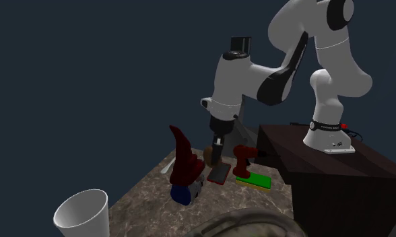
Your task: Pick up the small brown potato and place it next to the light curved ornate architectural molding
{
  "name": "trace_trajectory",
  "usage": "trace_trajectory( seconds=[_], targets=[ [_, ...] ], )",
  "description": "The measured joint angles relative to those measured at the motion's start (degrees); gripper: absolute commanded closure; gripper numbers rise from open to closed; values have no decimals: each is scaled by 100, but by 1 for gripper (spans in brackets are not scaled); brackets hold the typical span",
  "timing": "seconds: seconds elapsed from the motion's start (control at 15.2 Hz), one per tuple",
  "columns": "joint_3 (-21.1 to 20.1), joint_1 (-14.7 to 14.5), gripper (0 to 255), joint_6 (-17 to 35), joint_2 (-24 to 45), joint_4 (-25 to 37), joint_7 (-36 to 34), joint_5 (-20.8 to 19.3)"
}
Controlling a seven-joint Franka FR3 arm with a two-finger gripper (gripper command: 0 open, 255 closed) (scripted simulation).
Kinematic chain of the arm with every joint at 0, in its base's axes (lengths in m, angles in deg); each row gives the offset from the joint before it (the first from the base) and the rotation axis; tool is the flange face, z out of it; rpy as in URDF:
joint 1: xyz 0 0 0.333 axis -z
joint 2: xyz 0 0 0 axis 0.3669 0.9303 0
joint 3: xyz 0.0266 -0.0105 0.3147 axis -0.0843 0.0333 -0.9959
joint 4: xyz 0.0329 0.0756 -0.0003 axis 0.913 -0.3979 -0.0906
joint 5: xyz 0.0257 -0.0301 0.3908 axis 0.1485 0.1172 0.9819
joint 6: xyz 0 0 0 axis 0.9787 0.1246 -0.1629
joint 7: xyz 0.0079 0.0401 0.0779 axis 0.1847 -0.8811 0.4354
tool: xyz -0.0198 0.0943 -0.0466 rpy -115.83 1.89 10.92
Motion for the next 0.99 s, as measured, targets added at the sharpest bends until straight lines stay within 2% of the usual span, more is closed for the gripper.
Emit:
trace_trajectory(
  seconds=[0.99],
  targets=[
    [275,-200,255,721,774,1,-385,-424]
  ],
)
